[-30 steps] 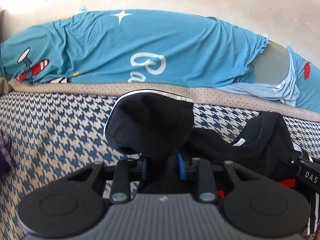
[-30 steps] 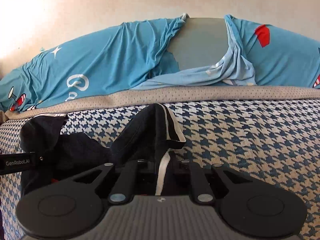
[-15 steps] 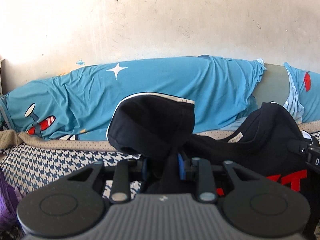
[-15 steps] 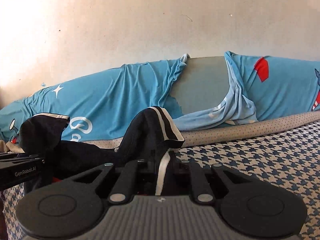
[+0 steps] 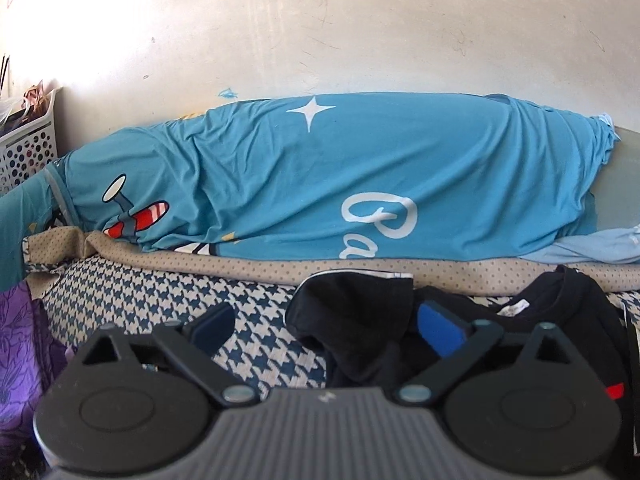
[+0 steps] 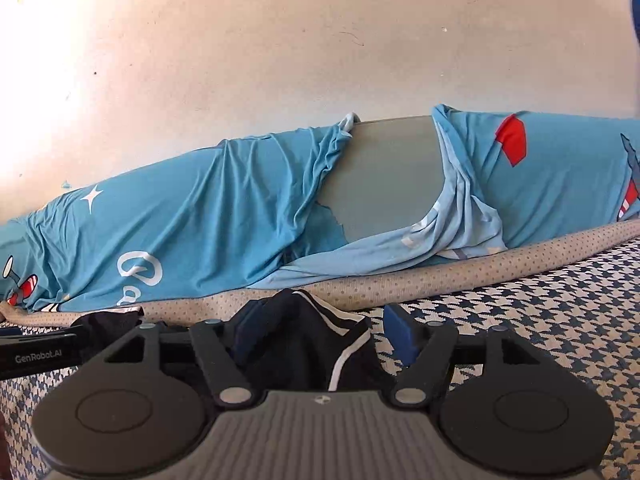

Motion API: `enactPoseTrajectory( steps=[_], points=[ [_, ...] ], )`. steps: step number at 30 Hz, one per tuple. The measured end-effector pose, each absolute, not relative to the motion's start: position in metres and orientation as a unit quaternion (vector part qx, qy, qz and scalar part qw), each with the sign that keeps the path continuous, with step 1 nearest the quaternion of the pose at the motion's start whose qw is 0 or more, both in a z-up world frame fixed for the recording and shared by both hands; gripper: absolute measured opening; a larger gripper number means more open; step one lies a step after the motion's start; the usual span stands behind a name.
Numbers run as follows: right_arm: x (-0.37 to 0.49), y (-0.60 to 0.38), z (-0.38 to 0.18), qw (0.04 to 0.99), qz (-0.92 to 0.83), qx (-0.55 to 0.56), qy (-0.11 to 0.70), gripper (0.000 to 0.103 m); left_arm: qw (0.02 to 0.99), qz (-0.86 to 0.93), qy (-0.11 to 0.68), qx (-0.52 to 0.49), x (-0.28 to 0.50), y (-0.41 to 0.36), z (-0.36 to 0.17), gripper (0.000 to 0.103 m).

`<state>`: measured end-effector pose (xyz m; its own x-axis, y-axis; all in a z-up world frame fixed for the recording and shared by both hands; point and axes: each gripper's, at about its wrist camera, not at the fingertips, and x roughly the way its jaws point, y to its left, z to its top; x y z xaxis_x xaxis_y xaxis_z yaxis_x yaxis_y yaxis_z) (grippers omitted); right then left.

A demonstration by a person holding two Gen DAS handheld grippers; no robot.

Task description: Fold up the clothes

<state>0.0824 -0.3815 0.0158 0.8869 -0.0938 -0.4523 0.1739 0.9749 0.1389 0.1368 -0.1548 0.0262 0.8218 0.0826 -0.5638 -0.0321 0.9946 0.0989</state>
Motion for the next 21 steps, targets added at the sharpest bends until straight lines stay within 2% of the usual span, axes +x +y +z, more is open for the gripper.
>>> enactPoseTrajectory(
  steps=[12, 21],
  points=[
    [0.057, -0.391, 0.012, 0.949, -0.036, 0.099, 0.297, 0.067, 0.933, -0.062, 0.352, 0.037, 0.103, -0.165, 0.02, 0.099],
    [0.031, -0.365, 0.003, 0.94, 0.02, 0.033, 0.339, 0.067, 0.922, -0.085, 0.376, 0.033, 0.088, -0.173, 0.014, 0.1]
  ],
)
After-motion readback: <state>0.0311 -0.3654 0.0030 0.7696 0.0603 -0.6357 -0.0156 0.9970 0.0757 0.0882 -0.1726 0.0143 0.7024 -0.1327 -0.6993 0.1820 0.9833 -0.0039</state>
